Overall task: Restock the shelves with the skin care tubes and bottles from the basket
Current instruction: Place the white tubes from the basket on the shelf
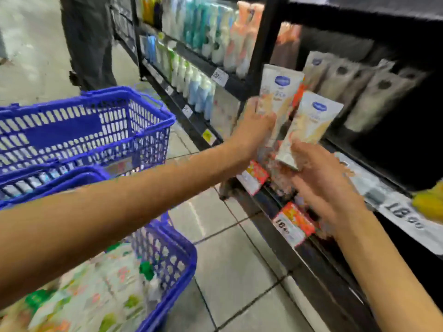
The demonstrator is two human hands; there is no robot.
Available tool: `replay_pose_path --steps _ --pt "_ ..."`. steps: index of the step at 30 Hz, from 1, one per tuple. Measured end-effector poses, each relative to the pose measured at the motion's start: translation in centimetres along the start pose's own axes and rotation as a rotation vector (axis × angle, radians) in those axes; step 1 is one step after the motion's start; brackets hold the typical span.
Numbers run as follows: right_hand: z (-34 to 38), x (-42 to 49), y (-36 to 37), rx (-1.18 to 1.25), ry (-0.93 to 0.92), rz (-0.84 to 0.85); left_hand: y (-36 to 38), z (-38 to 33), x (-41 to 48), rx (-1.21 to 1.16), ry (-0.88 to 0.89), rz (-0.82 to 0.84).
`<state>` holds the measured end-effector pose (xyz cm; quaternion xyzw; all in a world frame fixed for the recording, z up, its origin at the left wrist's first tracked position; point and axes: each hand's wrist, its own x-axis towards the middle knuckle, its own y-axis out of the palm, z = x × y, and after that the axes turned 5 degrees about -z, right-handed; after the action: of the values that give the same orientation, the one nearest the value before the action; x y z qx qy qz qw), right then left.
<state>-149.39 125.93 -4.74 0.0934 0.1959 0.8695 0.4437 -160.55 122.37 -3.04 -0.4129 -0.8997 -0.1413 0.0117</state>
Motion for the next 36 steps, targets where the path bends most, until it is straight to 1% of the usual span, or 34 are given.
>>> replay_pose_path --steps 2,3,5,7,9,11,13,15,18,23,26,31,36 --pt "1.5 -0.1 -0.8 -0.017 -0.076 -0.048 2.7 -0.7 1.4 0.102 0.118 -0.046" --pt "2.0 -0.2 -1.3 -0.045 -0.115 -0.083 3.7 -1.1 1.8 0.109 0.158 -0.078" --pt "2.6 -0.4 -2.4 -0.149 -0.186 -0.146 5.0 -1.0 2.5 0.081 0.196 -0.166" --pt "2.8 -0.3 -3.5 -0.292 -0.248 -0.199 5.2 -0.1 2.8 0.027 0.181 -0.260" --pt "3.3 0.4 -4.2 -0.432 -0.341 -0.301 4.7 1.1 3.2 0.025 0.167 -0.223" --pt "4.2 2.1 -4.5 -0.552 -0.427 -0.441 3.8 1.9 3.6 0.103 0.185 -0.114" --pt "5.1 4.4 -4.8 -0.687 -0.457 -0.583 2.8 2.2 4.2 0.114 0.167 -0.001" --pt "5.4 6.9 -5.3 -0.826 -0.450 -0.679 1.9 2.6 4.7 0.078 0.130 0.046" --pt "5.0 10.1 -6.2 -0.936 -0.372 -0.710 1.3 3.4 5.4 0.055 0.119 0.037" --pt "5.6 13.0 -7.3 -1.006 -0.287 -0.783 2.1 3.6 6.6 -0.076 0.088 0.010" --pt "5.4 12.8 -8.0 -0.994 -0.317 -0.809 3.4 3.5 6.9 -0.133 0.031 0.048" --pt "5.0 13.2 -8.6 -0.971 -0.308 -0.844 4.5 4.1 7.4 -0.163 -0.010 0.051" --pt "4.9 13.2 -8.4 -0.942 -0.345 -0.841 4.5 4.9 7.7 -0.170 -0.068 0.044"
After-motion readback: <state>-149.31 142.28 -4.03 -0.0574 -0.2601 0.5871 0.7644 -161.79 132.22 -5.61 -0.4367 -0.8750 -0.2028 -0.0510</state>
